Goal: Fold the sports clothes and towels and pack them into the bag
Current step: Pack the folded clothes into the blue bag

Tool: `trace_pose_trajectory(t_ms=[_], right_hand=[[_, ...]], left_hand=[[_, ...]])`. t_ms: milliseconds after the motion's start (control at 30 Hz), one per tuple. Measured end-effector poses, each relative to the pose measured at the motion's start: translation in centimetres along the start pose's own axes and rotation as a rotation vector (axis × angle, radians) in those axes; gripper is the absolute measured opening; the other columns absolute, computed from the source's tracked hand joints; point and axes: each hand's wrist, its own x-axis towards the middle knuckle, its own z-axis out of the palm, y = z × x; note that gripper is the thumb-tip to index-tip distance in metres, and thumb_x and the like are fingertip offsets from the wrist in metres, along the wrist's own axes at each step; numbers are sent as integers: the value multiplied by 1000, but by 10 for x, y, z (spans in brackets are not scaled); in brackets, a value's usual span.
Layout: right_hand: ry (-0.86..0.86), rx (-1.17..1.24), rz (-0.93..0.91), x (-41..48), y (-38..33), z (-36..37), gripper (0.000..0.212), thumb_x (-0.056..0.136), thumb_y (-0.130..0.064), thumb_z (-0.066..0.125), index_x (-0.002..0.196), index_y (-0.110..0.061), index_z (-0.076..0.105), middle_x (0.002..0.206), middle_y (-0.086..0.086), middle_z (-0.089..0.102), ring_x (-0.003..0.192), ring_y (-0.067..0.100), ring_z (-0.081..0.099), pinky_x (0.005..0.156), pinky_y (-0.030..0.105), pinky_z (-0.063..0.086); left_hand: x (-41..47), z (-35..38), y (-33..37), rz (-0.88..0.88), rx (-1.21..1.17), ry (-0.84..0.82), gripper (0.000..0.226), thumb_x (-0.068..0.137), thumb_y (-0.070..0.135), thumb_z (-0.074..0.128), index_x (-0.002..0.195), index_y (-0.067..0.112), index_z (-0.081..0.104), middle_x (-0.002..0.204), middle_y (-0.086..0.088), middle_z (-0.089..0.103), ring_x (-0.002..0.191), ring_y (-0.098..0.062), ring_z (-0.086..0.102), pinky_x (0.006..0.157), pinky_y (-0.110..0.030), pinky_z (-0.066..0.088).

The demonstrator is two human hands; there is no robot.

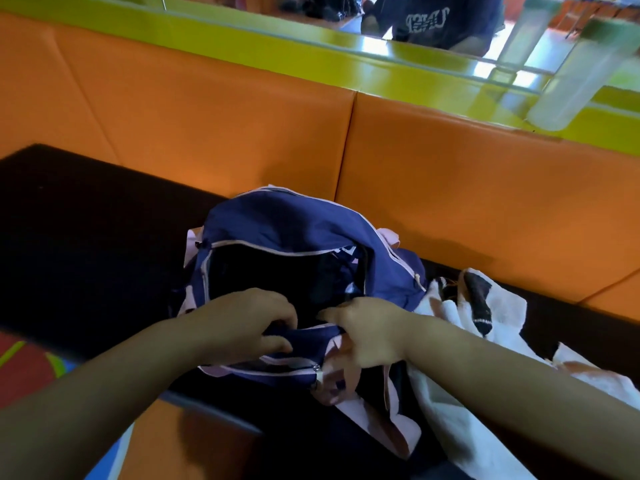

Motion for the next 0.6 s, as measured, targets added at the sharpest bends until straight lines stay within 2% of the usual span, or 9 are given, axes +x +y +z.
trace_pose_trajectory(t_ms=[33,100,300,433,600], right_hand=[[-30,-44,31,1,1,-1,73,65,-75,48,107,-16,58,99,9,65,92,31,59,71,34,47],[-58,-86,74,2,0,-5,59,75,-69,57,101,-15,58,96,10,65,90,31,59,66,31,40],[9,11,110,-1,-2,-5,45,82,-60,58,92,-17,52,92,9,63,87,29,57,68,33,42],[145,155,80,-16,4,-10,35,87,-52,59,105,-22,61,97,-1,65,91,22,59,77,41,50],[328,220,232,-53,18,-16,38,89,-52,56,120,-29,59,118,-11,63,107,14,58,86,37,49]], left_hand=[[-1,-1,1,-4,6,10,13,86,37,63,96,29,61,88,18,48,85,0,47,78,-20,40],[-2,-3,1,-11,22,35,15,87,37,62,100,29,62,92,17,50,86,0,47,79,-22,41],[2,-8,-7,-50,44,20,21,87,44,59,104,32,61,94,18,52,88,1,49,82,-24,43],[10,-12,-8,-43,0,24,17,87,44,60,96,31,65,89,16,56,83,-1,53,79,-24,46],[33,-24,1,40,34,78,12,88,43,58,92,32,64,87,15,58,80,-2,54,72,-21,42]])
